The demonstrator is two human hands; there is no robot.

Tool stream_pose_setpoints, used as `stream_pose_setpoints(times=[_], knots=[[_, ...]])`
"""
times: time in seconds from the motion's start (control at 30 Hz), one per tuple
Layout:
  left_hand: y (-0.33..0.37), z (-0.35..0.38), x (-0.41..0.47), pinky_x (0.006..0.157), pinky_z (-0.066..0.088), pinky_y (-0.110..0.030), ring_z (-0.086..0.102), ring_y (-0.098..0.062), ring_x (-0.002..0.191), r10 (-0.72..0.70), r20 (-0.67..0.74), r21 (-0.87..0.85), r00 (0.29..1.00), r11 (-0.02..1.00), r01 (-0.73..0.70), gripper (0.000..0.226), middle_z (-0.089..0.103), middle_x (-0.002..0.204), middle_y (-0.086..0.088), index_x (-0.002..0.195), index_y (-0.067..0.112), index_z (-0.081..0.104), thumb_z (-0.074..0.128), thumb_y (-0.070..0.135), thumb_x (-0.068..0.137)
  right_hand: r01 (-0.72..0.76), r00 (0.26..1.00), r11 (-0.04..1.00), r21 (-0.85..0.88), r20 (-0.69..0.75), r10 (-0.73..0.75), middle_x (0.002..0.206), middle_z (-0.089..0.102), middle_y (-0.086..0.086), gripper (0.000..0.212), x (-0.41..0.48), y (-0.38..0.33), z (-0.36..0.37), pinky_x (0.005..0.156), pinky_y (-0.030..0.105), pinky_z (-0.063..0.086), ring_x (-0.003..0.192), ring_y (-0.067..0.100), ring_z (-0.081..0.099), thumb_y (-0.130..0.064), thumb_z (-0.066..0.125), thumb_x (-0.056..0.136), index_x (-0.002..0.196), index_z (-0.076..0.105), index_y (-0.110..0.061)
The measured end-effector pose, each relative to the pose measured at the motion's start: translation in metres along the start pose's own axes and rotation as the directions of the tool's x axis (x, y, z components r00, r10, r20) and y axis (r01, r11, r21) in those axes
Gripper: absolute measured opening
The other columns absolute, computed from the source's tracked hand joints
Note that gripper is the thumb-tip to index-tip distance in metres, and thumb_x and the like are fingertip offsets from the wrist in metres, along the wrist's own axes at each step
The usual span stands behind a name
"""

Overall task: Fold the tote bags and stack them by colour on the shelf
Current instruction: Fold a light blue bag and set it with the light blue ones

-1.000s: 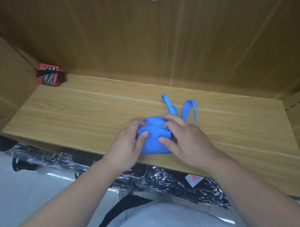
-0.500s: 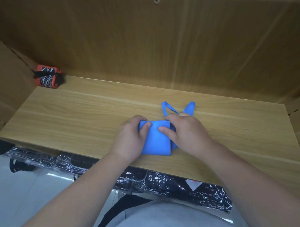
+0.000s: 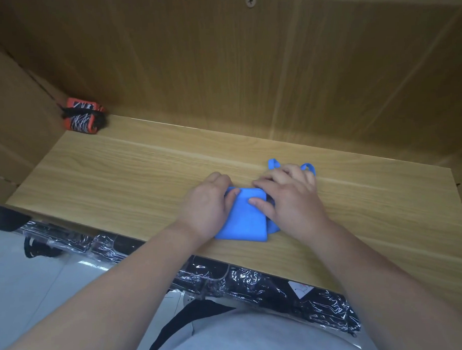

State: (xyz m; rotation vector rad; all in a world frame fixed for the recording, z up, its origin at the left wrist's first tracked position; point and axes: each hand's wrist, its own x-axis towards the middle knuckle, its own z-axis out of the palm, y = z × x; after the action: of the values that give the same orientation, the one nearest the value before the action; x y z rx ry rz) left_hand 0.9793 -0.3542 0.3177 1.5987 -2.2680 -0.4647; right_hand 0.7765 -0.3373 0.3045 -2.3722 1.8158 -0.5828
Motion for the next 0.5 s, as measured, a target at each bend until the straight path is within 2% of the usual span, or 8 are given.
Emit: stream_pose_setpoints(times=[0.07, 0.13, 0.2, 0.3, 0.4, 0.47, 0.5], knots=[[-0.001, 0.002, 0.002, 0.070, 0.050, -0.043, 0.061, -0.032, 0.083, -0.005, -0.009, -0.036, 1.000, 0.999, 0.005, 0.048, 0.060, 0.097, -0.007, 0.096, 0.008, 0.063, 0.035, 0.046, 0.094, 0.019, 1.000, 1.000, 0.007, 0.015, -0.019, 0.109, 0.070, -0.015, 0.053, 0.002, -0.001, 0.000, 0.095, 0.037, 0.024, 0.114, 0.020, 0.049, -0.065, 0.043, 0.088, 0.111, 0.075, -0.029], [-0.004, 0.005, 0.003, 0.071, 0.048, -0.040, 0.061, -0.029, 0.082, -0.025, -0.023, -0.100, 0.999, 0.995, 0.023, 0.041, 0.060, 0.093, -0.005, 0.095, 0.008, 0.066, 0.043, 0.041, 0.094, -0.010, 0.997, 0.998, 0.068, 0.077, 0.005, 0.112, 0.067, -0.016, 0.061, 0.006, -0.002, -0.002, 0.098, 0.037, 0.022, 0.116, 0.018, 0.046, -0.070, 0.037, 0.086, 0.117, 0.073, -0.031], [-0.007, 0.007, 0.002, 0.072, 0.046, -0.038, 0.059, -0.024, 0.079, -0.066, -0.051, -0.176, 0.997, 0.983, 0.056, 0.035, 0.059, 0.091, -0.002, 0.095, 0.010, 0.068, 0.050, 0.040, 0.091, -0.068, 0.978, 0.992, 0.107, 0.202, 0.045, 0.115, 0.061, -0.015, 0.064, 0.011, -0.003, -0.008, 0.101, 0.036, 0.019, 0.119, 0.017, 0.041, -0.074, 0.034, 0.086, 0.124, 0.068, -0.036], [-0.006, 0.008, -0.001, 0.078, 0.048, -0.035, 0.058, -0.017, 0.081, -0.174, -0.087, -0.281, 0.981, 0.949, 0.144, 0.043, 0.060, 0.093, 0.001, 0.097, 0.013, 0.071, 0.053, 0.051, 0.086, -0.105, 0.942, 0.991, 0.084, 0.329, 0.072, 0.118, 0.056, -0.010, 0.042, 0.015, -0.004, -0.012, 0.098, 0.034, 0.019, 0.122, 0.017, 0.035, -0.063, 0.049, 0.095, 0.119, 0.065, -0.033], [0.000, 0.010, -0.009, 0.086, 0.046, -0.035, 0.057, -0.019, 0.089, -0.264, -0.069, -0.257, 0.962, 0.936, 0.239, 0.062, 0.058, 0.093, -0.001, 0.092, 0.013, 0.072, 0.047, 0.068, 0.077, -0.110, 0.942, 0.990, 0.083, 0.327, 0.077, 0.112, 0.052, -0.010, 0.036, 0.010, -0.007, -0.009, 0.094, 0.032, 0.019, 0.121, 0.016, 0.035, -0.060, 0.050, 0.095, 0.109, 0.061, -0.029], [0.006, 0.010, -0.016, 0.085, 0.046, -0.037, 0.056, -0.020, 0.091, -0.273, -0.010, -0.229, 0.962, 0.937, 0.264, 0.061, 0.059, 0.093, 0.000, 0.095, 0.017, 0.067, 0.050, 0.072, 0.073, -0.119, 0.953, 0.984, 0.130, 0.294, 0.076, 0.105, 0.049, -0.013, 0.048, -0.001, -0.010, -0.006, 0.095, 0.032, 0.020, 0.118, 0.016, 0.036, -0.069, 0.043, 0.091, 0.106, 0.060, -0.027], [0.010, 0.008, -0.020, 0.082, 0.047, -0.037, 0.057, -0.018, 0.089, -0.299, 0.028, -0.290, 0.954, 0.911, 0.294, 0.054, 0.059, 0.092, 0.002, 0.096, 0.020, 0.063, 0.055, 0.069, 0.073, -0.116, 0.961, 0.980, 0.163, 0.269, 0.069, 0.103, 0.049, -0.015, 0.056, -0.006, -0.013, -0.006, 0.096, 0.033, 0.021, 0.116, 0.015, 0.037, -0.073, 0.035, 0.086, 0.106, 0.060, -0.026]])
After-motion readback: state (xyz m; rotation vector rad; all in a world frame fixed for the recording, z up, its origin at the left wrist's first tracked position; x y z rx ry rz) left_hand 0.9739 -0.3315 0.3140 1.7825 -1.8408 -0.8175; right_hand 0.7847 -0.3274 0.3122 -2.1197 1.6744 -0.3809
